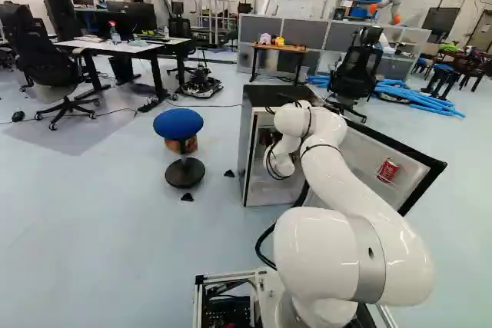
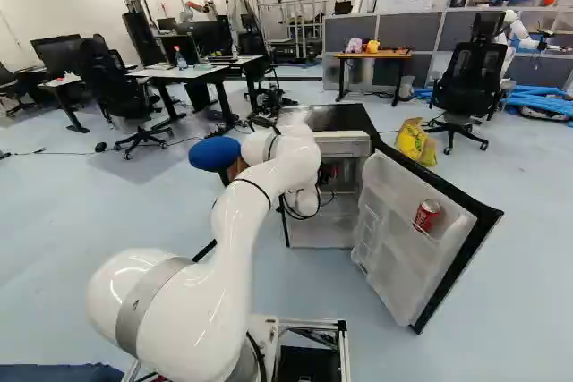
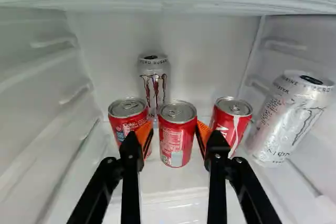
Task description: Grab a drink from the fridge
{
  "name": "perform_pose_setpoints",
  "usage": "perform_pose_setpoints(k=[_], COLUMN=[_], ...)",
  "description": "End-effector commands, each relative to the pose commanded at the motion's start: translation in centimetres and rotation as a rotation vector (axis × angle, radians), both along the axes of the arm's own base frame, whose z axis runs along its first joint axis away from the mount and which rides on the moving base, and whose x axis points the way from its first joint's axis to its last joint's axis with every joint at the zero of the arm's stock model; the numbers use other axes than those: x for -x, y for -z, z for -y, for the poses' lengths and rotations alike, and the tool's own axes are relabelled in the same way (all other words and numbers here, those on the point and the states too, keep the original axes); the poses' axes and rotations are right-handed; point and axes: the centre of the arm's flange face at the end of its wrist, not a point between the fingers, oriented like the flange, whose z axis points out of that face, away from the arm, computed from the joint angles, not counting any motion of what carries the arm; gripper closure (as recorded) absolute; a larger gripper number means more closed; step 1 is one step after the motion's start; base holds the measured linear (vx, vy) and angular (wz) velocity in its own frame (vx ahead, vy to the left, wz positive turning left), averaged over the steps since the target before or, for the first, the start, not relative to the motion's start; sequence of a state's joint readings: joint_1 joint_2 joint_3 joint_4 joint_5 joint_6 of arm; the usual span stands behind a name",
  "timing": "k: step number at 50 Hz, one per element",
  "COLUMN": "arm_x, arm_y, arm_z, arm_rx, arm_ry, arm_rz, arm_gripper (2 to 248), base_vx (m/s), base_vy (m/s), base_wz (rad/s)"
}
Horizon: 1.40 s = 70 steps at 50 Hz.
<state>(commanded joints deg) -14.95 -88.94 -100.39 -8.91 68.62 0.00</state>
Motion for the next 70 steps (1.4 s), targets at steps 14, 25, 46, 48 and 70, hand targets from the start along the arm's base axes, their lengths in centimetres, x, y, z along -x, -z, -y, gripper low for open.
perform_pose_setpoints(k=[14,25,46,48,70], arm_x=[-0.4,-0.4,0.8,1.1,4.8], arm_y=[0.2,0.2,-0.4,-0.5,-2.1], arm_z=[0.2,0.2,0.1,0.0,-0.6], arm_rx=[0.003,0.003,-0.005,-0.006,-0.027], arm_ry=[0.002,0.002,0.004,0.004,0.01], arm_rz=[0.01,0.01,-0.017,-0.024,-0.101], arm_gripper=[115,157,158,158,158], base_vx=[0.0,0.0,0.0,0.0,0.0], base_vy=[0.0,0.0,0.0,0.0,0.0], base_wz=[0.0,0.0,0.0,0.0,0.0])
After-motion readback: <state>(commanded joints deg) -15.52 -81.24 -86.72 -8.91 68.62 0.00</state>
